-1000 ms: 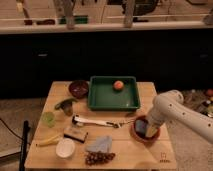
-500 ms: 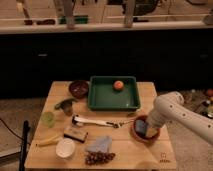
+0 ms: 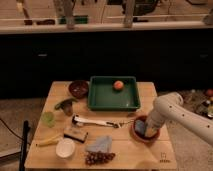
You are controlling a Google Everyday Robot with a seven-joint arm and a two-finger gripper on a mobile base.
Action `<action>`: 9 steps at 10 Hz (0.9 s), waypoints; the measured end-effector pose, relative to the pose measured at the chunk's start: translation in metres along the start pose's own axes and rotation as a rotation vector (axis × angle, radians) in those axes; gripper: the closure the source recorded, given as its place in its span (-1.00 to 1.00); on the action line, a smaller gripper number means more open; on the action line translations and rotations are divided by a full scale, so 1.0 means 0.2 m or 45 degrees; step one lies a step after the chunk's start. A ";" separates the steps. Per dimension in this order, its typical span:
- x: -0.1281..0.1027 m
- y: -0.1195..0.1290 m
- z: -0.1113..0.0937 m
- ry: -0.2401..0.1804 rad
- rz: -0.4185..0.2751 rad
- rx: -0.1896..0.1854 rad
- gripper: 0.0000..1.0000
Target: Wipe table surface with sponge
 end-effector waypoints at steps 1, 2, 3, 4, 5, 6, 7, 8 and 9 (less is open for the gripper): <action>-0.01 0.00 -0.01 0.004 -0.006 0.002 1.00; -0.01 0.00 -0.03 0.006 -0.010 0.008 1.00; -0.01 0.00 -0.05 0.010 -0.018 0.014 1.00; -0.01 0.00 -0.08 0.013 -0.025 0.024 1.00; -0.01 -0.01 -0.10 0.013 -0.030 0.033 1.00; -0.02 -0.02 -0.13 0.015 -0.036 0.048 1.00; -0.02 -0.03 -0.17 0.015 -0.041 0.063 1.00; -0.03 -0.05 -0.22 0.016 -0.047 0.082 1.00; -0.04 -0.06 -0.27 0.016 -0.054 0.102 1.00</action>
